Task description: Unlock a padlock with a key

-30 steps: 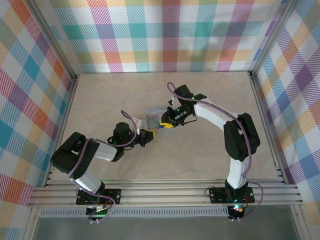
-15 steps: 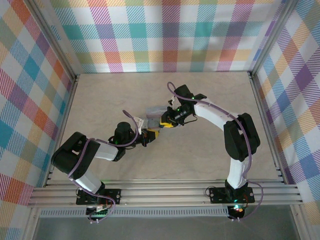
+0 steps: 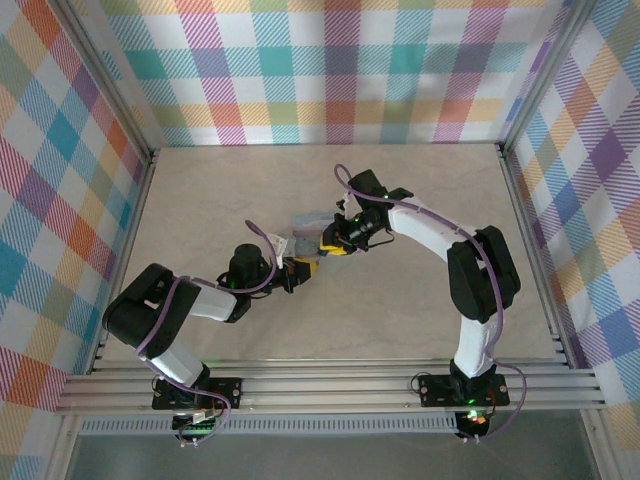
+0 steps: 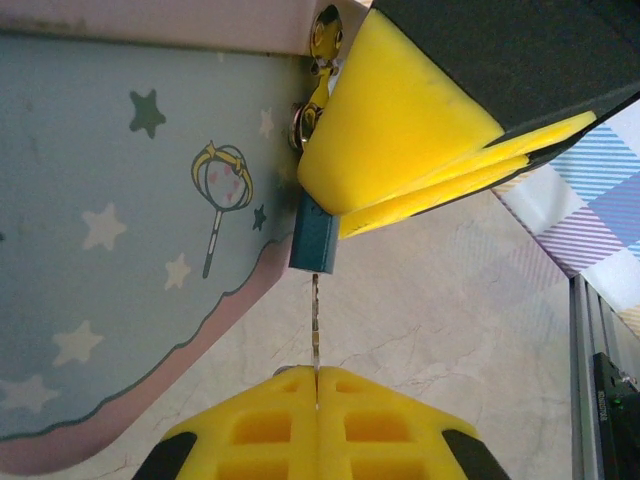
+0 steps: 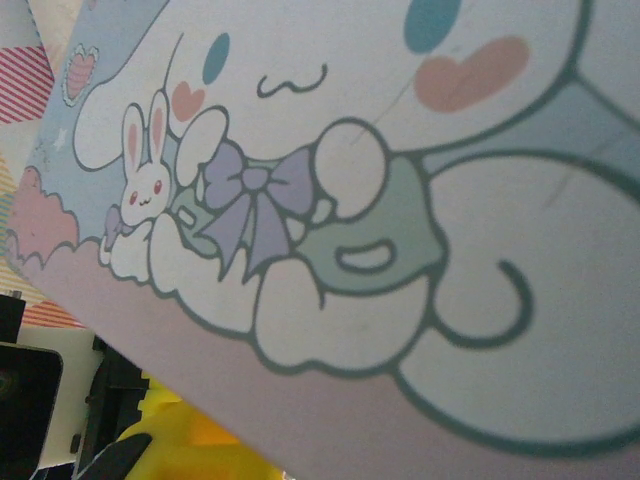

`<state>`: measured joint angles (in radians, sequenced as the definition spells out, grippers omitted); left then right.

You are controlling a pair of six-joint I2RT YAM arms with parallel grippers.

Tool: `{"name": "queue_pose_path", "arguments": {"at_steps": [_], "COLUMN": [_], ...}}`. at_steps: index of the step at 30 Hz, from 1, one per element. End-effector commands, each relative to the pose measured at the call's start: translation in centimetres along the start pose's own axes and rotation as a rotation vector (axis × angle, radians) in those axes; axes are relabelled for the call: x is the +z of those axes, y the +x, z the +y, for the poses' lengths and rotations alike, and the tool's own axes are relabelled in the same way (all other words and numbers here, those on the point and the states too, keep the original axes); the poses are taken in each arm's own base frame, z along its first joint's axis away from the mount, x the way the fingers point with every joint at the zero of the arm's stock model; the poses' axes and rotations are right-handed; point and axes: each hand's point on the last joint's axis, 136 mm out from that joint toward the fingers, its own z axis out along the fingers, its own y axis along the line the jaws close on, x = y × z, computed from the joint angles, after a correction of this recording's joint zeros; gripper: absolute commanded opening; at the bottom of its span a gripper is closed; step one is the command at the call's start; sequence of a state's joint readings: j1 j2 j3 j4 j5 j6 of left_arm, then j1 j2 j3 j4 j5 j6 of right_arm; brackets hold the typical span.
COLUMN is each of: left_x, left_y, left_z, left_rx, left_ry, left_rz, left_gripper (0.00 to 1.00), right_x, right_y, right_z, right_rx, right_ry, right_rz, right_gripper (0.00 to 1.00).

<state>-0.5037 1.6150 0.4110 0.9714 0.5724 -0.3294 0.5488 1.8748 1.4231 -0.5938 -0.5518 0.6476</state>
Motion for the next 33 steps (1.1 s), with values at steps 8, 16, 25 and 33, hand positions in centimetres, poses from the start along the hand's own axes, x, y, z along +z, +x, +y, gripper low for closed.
{"name": "queue_pose_path", "arguments": {"at_steps": [8, 16, 25, 33], "left_x": [0.7, 0.8, 0.9, 1.3], "left_y": [-1.7, -2.0, -2.1, -2.6], "left_z": [-1.0, -1.0, -0.5, -0.5], "left_rx": [0.028, 0.034, 0.085, 0.103], "left_ry": [0.034, 0.034, 0.008, 0.010], "left_rz": [-0.042, -0.048, -0.050, -0.060], "left_gripper": [0.00, 0.00, 0.00, 0.00], "right_x": [-1.2, -1.1, -1.4, -1.4], "right_y": [0.1, 0.3, 1.2, 2.2], "right_z": [1.9, 2.0, 2.3, 2.4], "right_rx": [-0.039, -0.040, -0.057, -0.060], "right_ry": [-0.072, -0.081, -0.098, -0.109], "right_rz": [-0.012, 0.000, 0.053, 0.096], "right_gripper": [0.00, 0.00, 0.00, 0.00]}}
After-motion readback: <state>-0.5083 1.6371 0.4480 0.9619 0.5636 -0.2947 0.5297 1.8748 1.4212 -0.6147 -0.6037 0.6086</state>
